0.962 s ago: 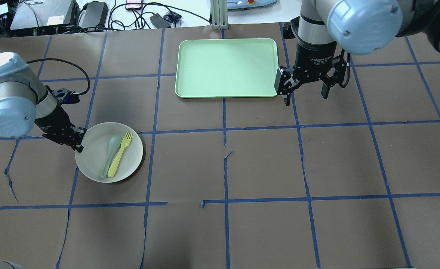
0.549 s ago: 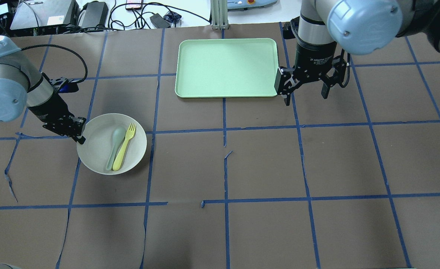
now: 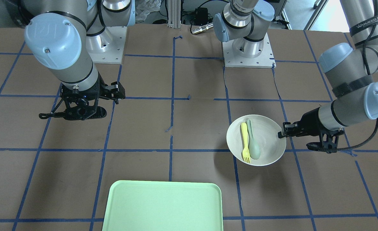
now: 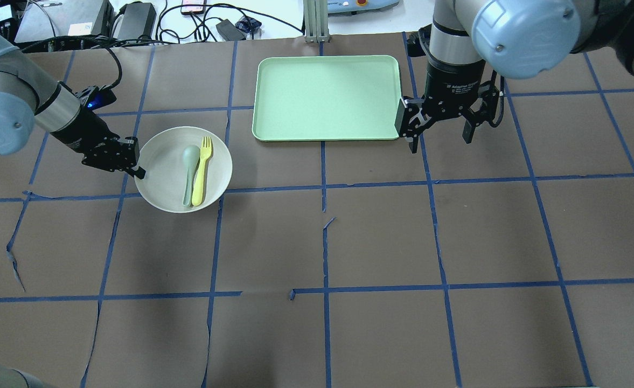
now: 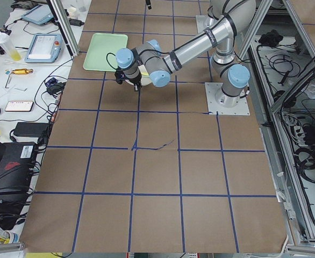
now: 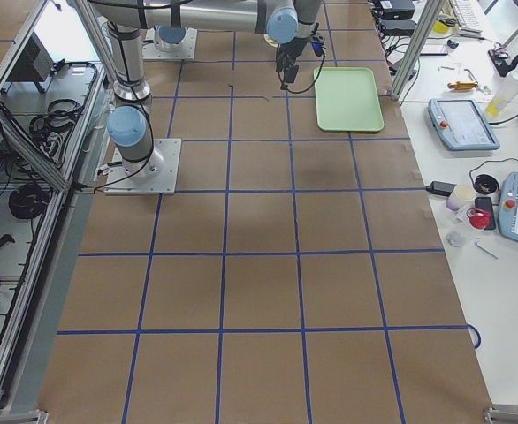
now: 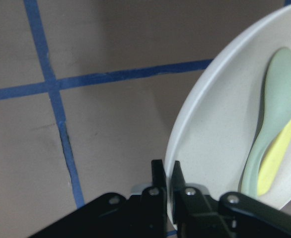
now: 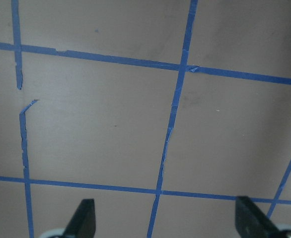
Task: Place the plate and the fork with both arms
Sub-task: 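Grip the white plate rim with the left gripper and lift, then carry the plate with the left gripper onto the green tray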
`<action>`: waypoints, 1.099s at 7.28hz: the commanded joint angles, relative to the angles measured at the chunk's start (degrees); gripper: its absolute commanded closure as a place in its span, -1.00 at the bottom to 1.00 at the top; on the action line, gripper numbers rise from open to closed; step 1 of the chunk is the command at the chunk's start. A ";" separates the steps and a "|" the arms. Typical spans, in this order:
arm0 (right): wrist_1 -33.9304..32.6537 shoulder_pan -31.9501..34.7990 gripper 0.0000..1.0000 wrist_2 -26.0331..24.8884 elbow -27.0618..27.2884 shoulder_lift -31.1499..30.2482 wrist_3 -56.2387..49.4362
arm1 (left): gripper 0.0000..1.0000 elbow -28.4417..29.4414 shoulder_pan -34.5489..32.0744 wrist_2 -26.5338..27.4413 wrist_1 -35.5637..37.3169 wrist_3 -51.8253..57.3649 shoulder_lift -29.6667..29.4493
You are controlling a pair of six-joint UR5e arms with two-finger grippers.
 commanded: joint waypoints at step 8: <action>0.59 0.35 -1.00 0.38 0.81 -0.09 0.11 | 1.00 30.76 -17.34 -6.32 4.86 -29.43 -22.47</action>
